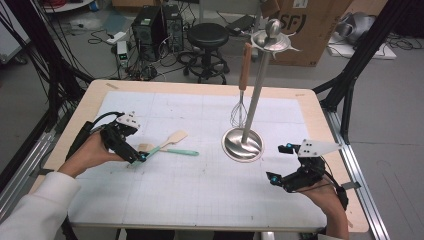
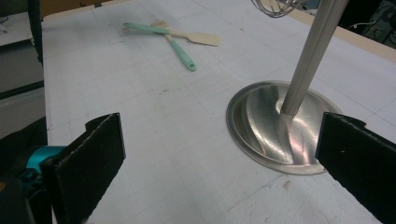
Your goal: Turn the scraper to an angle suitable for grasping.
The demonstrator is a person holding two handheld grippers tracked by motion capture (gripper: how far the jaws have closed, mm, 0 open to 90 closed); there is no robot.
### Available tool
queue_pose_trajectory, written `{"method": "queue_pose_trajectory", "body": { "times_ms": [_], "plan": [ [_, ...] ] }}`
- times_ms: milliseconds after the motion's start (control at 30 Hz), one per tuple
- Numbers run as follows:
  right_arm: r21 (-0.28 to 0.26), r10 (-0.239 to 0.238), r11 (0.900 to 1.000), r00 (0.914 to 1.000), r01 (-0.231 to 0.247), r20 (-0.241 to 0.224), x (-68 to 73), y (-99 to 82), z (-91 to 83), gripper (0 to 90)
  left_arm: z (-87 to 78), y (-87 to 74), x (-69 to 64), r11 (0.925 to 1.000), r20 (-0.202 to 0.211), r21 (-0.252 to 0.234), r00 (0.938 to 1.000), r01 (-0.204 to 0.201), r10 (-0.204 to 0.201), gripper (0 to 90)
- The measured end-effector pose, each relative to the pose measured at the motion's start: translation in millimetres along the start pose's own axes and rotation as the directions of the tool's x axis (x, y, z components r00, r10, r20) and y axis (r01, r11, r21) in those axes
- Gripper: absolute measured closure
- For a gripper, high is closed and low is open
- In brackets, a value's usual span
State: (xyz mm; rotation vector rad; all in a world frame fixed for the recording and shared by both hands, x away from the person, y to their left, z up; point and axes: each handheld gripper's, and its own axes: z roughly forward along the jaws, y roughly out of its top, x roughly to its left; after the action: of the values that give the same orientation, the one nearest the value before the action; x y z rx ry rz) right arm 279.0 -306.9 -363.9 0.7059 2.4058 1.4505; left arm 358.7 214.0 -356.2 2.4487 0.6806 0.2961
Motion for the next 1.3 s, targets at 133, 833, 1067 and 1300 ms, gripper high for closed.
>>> {"method": "queue_pose_trajectory", "body": {
  "times_ms": [133,833,1067,1300],
  "plan": [
    [0.003,0.001,1.0,1.0,-0.001,-0.003,0.1,-0.1,0.3,0.6,5.1,0.4,1.5,1.0,-0.005,0.003,1.0,0.002,-0.002,1.6],
    [0.003,0.006,1.0,1.0,-0.006,0.001,0.1,-0.6,0.0,0.6,43.0,-4.1,-3.7,0.9944,0.039,0.105,0.9992,0.009,-0.013,5.8],
    [0.003,0.008,1.0,1.0,-0.008,-0.001,-0.4,-0.7,0.1,0.6,51.0,-6.5,-6.5,0.9895,0.054,0.144,0.9985,-0.008,0.0,11.9],
    [0.0,0.01,1.0,0.9999,-0.01,-0.004,-0.8,-1.2,-0.6,0.6,53.8,-7.9,-7.4,0.9819,0.049,0.189,0.9988,-0.011,0.002,21.8]
  ]
}}
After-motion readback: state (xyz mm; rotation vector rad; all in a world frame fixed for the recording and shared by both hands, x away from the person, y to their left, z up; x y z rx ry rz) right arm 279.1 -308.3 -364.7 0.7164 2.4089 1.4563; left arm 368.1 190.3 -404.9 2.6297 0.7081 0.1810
